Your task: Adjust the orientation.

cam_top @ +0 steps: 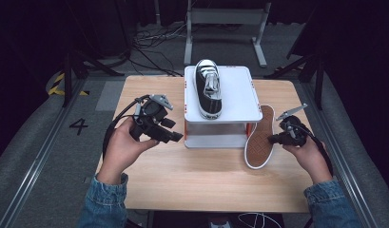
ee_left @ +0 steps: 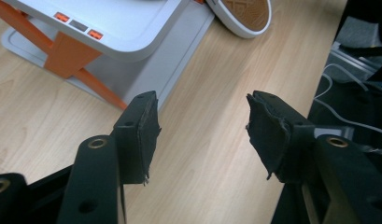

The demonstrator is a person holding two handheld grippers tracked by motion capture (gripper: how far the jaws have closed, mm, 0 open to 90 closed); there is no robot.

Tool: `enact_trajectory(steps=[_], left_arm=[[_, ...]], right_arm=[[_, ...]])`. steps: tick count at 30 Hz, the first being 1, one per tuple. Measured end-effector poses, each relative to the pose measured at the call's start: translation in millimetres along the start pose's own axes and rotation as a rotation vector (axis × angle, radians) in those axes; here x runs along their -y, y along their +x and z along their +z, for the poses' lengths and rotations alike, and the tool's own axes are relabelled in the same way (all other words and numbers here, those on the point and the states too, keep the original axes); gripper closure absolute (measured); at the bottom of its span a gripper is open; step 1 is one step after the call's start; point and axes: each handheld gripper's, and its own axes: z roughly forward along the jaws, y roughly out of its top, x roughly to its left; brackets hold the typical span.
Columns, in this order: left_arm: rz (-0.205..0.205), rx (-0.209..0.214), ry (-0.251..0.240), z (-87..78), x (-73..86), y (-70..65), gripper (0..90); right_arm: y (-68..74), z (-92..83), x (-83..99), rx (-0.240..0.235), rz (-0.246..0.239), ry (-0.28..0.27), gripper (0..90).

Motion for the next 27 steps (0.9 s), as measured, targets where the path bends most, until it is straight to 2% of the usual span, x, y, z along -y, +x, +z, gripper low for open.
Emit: enact_trajectory(steps=[5,10,14,17,22,27], left_arm=[[-0.007,0.017,-0.004,3.7,3.6,1.9,43.4],[0.003,0.023,0.019,8.0,8.5,4.5,42.8],[-0.010,0.024,0.019,7.9,11.5,7.5,42.7],[-0.020,0.027,0.004,7.2,13.1,8.6,42.8],[-0.019,0.031,0.007,9.1,13.5,8.4,42.8],[-0.014,0.041,0.017,10.8,14.4,8.1,43.1]], right_arm=[[-0.8,0.5,2.2,0.006,0.000,0.001,88.5],[-8.3,5.3,13.7,0.020,0.034,0.055,87.3],[-16.0,10.5,25.1,0.043,0.066,0.092,85.3],[-21.9,11.5,31.3,0.042,0.090,0.088,84.0],[-26.1,10.8,34.3,0.032,0.112,0.084,78.9],[-24.7,5.5,30.4,0.034,0.107,0.069,77.3]])
